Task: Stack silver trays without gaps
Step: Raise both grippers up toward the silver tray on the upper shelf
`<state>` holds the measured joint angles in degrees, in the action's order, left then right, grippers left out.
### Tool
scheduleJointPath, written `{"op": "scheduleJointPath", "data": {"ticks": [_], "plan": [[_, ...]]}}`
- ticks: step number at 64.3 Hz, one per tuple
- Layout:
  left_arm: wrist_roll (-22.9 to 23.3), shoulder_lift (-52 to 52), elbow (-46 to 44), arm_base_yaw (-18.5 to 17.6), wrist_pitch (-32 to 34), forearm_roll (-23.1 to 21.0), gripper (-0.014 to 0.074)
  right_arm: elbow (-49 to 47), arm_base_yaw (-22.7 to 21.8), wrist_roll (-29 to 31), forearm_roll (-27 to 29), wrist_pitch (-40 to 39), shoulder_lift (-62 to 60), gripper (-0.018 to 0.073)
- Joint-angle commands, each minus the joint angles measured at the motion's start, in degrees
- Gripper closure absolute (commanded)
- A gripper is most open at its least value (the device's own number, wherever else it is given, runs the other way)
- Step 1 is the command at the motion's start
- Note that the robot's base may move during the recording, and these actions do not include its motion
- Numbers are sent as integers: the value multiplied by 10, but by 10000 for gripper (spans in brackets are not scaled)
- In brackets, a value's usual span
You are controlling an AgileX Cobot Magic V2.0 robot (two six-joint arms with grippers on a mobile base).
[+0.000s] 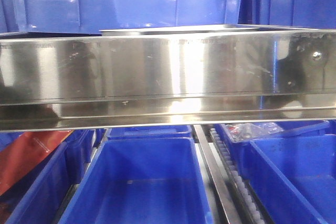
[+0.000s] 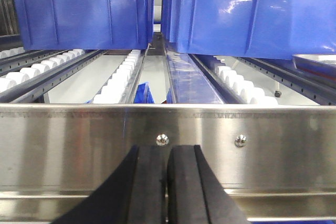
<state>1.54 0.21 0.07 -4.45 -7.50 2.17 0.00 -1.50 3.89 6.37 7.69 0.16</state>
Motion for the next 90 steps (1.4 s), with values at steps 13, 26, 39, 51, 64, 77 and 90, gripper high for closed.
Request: {"op": "scheduleJointPath", "data": {"ticks": [13, 26, 39, 51, 64, 77, 90], "plan": [[-1, -2, -1, 1, 9, -2, 586, 0, -1, 1, -5, -13, -2, 637], [-1, -2, -1, 1, 9, -2, 586, 0, -1, 1, -5, -13, -2, 637], [-4, -2, -1, 1, 9, 100, 586, 0, -1, 1, -5, -28, -2, 637], [-4, -2, -1, 1, 9, 151, 586, 0, -1, 1, -5, -43, -2, 637], [-4, -2, -1, 1, 29, 177, 586, 0, -1, 1, -5, -52, -2, 637], [37, -2, -1, 1, 184, 63, 586, 0, -1, 1, 11, -128, -2, 637], [48, -2, -83, 1, 224, -51, 600, -17, -1, 1, 114, -166, -2, 637]]}}
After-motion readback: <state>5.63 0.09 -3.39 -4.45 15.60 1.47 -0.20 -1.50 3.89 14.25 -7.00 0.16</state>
